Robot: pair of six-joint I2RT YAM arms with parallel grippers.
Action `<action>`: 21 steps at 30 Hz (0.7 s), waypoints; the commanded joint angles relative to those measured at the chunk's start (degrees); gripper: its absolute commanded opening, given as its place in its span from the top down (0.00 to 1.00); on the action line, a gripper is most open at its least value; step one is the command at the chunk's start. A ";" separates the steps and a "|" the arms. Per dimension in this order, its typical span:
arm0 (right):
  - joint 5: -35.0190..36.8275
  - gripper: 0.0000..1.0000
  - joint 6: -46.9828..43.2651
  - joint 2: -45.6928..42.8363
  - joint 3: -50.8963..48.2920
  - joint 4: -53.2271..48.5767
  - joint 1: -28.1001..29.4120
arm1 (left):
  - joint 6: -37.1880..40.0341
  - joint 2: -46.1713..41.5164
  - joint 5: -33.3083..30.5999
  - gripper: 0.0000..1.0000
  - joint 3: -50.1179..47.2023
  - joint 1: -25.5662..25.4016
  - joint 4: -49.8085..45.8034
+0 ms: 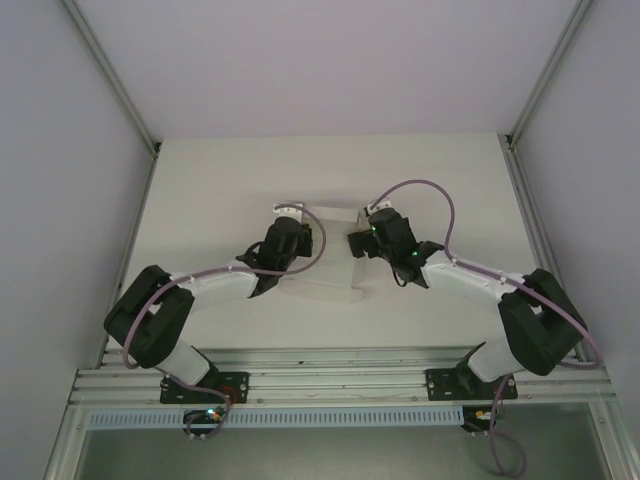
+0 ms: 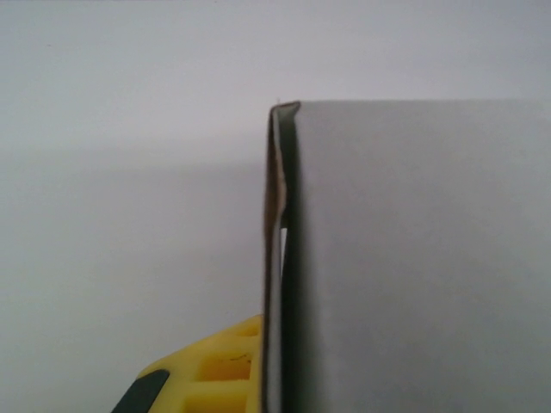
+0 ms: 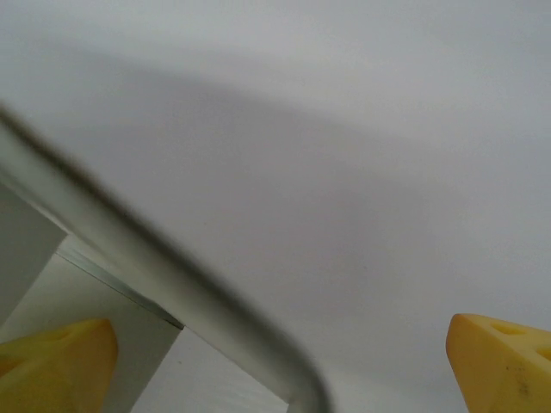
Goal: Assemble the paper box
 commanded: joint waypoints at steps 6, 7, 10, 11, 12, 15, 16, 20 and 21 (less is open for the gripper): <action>-13.47 0.00 1.71 -18.13 -6.48 0.45 -1.76 | -3.17 -1.54 2.84 1.00 0.08 2.48 1.30; -14.13 0.00 2.13 -20.43 -7.35 0.50 -2.31 | -3.37 -1.59 3.37 1.00 -0.11 2.73 1.43; -17.17 0.00 3.28 -26.68 -9.74 -0.80 -5.91 | -4.10 -1.89 5.46 1.00 -0.69 3.77 2.04; -17.87 0.00 3.62 -28.61 -10.55 -1.52 -7.79 | -4.26 -2.05 6.36 1.00 -0.98 4.10 2.42; -18.42 0.00 3.71 -30.01 -11.04 -2.54 -9.43 | -4.38 -2.20 7.10 1.00 -1.19 4.49 2.73; -23.20 0.10 3.44 -32.54 -11.94 -5.76 -15.35 | -4.57 -2.46 9.85 1.00 -1.92 5.42 3.90; -25.71 0.13 3.00 -32.43 -11.96 -6.27 -17.46 | -4.62 -2.55 10.87 1.00 -2.07 5.70 4.31; -32.26 0.25 0.85 -28.56 -10.32 -7.85 -22.12 | -5.10 -2.94 15.43 1.00 -2.61 6.54 5.59; -33.93 0.26 -0.27 -27.00 -9.72 -7.69 -22.35 | -5.11 -3.07 16.45 1.00 -2.63 6.70 5.68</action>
